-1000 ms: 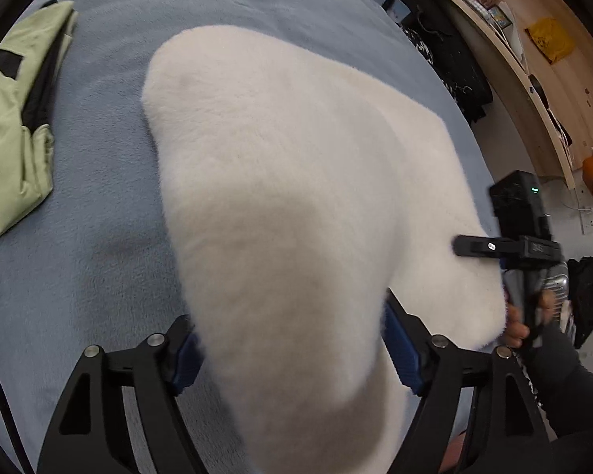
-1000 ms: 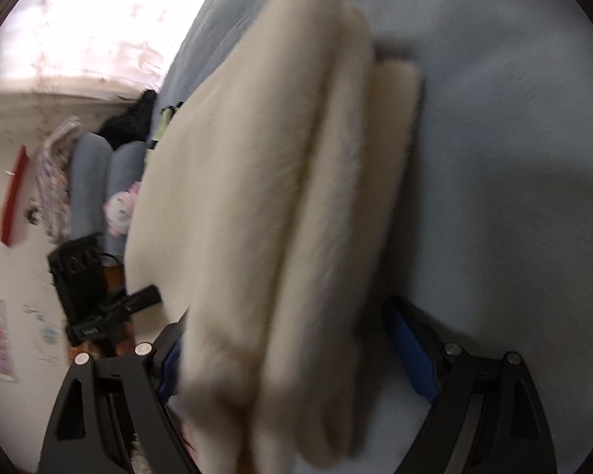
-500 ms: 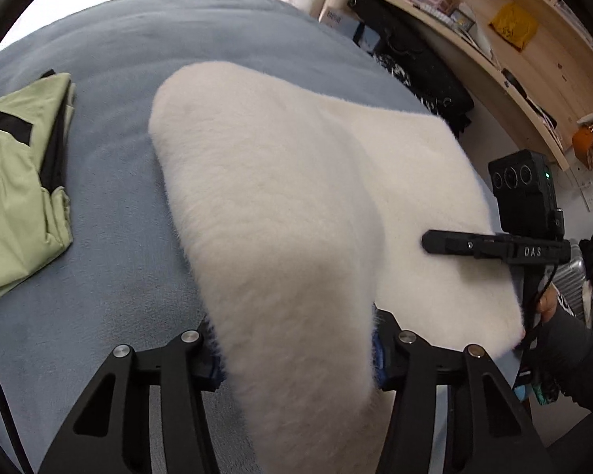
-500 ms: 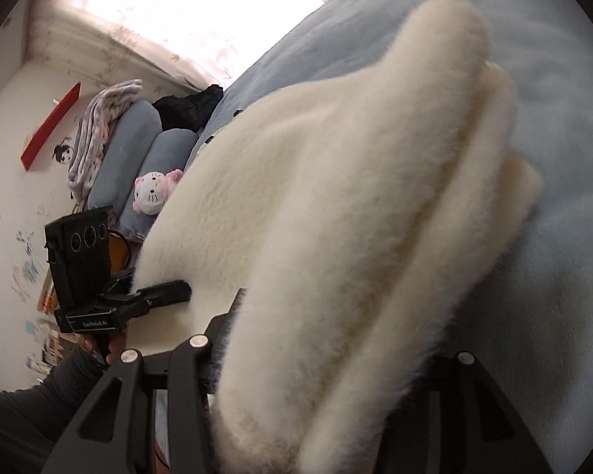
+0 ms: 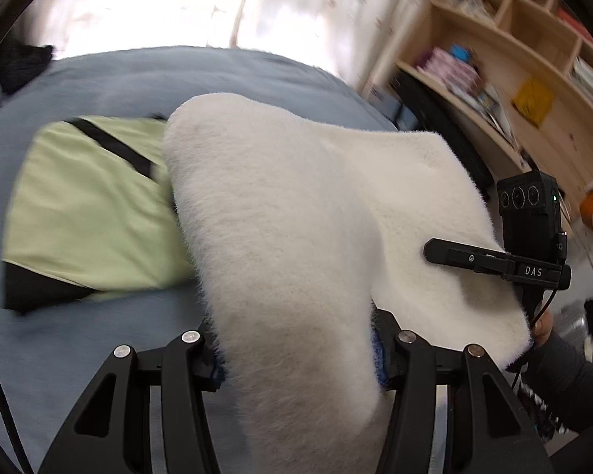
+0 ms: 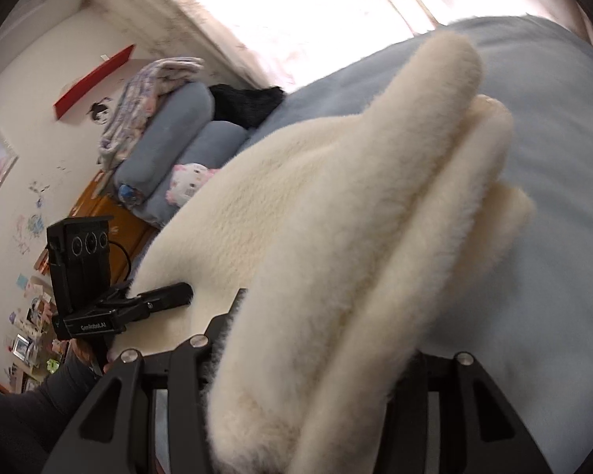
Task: Fold large clothes
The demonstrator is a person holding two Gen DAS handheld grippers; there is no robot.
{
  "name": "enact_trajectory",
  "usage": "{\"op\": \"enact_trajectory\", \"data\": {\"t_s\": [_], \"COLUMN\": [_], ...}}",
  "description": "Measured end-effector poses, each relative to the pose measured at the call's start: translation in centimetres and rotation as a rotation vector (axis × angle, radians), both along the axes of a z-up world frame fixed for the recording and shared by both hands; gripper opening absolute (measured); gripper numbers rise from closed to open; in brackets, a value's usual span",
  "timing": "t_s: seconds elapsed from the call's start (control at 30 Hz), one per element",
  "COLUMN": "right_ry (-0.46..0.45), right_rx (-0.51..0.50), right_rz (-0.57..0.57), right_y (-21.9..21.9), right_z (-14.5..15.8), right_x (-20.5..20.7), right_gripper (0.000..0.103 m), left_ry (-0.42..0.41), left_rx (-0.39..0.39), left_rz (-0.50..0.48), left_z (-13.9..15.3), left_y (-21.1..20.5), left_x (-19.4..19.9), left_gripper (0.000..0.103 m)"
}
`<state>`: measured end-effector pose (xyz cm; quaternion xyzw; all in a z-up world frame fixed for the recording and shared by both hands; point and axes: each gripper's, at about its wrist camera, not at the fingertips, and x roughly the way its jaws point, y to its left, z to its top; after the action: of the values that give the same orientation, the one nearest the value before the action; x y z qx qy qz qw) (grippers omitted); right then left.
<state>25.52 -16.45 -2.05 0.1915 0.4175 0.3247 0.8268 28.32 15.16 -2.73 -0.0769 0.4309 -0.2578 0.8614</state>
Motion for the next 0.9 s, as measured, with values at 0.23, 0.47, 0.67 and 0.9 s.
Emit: {"op": "enact_trajectory", "data": {"t_s": [0.23,0.47,0.67,0.9], "right_ry": [-0.072,-0.061,0.055,0.087], "right_rx": [0.050,0.076,0.005,-0.124], "right_rz": [0.095,0.129,0.067,0.043], "right_y": [10.9,21.1,24.5,23.2], "right_z": [1.7,-1.9,-8.9,-6.9], "right_x": [9.2,19.1,23.6,21.6], "right_gripper": [0.046,0.046,0.053,0.061], "left_ry": [-0.065,-0.097,-0.024,-0.038], "left_rx": [0.047,0.105,0.064,0.087], "left_rz": [0.119,0.172,0.230,0.258], "left_z": [2.5,-0.5,-8.0,-7.7], "left_y": [11.2,21.5,25.3,25.6], "left_x": [6.4,16.0,19.9,19.0], "left_gripper": [0.051,0.052,0.057,0.064]}}
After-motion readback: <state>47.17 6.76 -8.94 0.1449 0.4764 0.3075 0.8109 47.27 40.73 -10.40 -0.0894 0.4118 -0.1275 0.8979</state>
